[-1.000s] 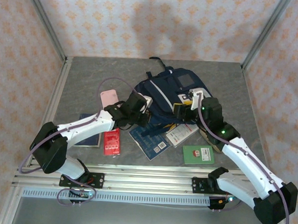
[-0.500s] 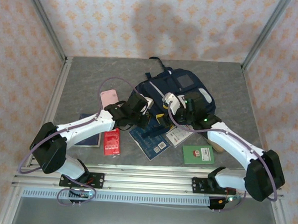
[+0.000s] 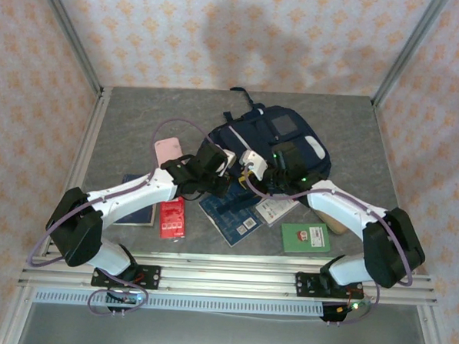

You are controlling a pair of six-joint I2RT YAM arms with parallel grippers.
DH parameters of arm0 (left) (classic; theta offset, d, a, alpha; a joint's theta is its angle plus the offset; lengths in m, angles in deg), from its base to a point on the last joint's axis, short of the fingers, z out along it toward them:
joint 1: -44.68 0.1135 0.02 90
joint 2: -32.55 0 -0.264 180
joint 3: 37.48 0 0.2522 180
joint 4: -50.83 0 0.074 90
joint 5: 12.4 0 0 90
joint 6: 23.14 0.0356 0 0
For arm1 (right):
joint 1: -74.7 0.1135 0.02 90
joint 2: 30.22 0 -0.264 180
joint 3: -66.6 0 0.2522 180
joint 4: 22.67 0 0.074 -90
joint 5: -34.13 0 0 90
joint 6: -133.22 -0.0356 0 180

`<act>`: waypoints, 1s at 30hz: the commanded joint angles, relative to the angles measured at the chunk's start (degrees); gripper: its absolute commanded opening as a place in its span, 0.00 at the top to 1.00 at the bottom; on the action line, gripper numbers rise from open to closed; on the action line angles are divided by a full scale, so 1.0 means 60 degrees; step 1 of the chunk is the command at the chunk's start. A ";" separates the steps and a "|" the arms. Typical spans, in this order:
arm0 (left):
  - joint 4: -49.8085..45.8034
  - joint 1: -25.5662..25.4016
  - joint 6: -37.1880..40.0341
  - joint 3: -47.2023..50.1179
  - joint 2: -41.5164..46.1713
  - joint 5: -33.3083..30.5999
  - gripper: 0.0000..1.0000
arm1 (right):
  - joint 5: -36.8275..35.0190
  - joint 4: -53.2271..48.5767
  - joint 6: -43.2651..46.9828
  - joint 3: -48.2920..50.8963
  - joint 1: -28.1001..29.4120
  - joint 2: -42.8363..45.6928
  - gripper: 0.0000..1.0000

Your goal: Pack the student bag

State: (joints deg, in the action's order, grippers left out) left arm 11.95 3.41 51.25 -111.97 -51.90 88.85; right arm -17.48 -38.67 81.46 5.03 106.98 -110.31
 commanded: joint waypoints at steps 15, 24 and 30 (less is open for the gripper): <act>-0.1266 0.1019 0.0338 -0.0584 0.0702 -0.0305 1.00 | -0.1538 -0.1112 0.1917 -0.0103 0.0071 0.0975 1.00; -0.1898 0.1568 0.0436 -0.0806 0.0385 -0.0130 1.00 | -0.2059 -0.2774 0.3133 -0.0605 0.0085 0.1308 1.00; -0.2363 0.1862 0.0609 -0.1007 0.0392 0.0263 1.00 | -0.2945 -0.3820 0.4231 -0.0919 0.0231 0.1162 1.00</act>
State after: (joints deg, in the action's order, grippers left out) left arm 3.91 11.34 53.91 -115.80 -50.50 95.71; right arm -27.18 -51.70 101.24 0.81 109.18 -104.28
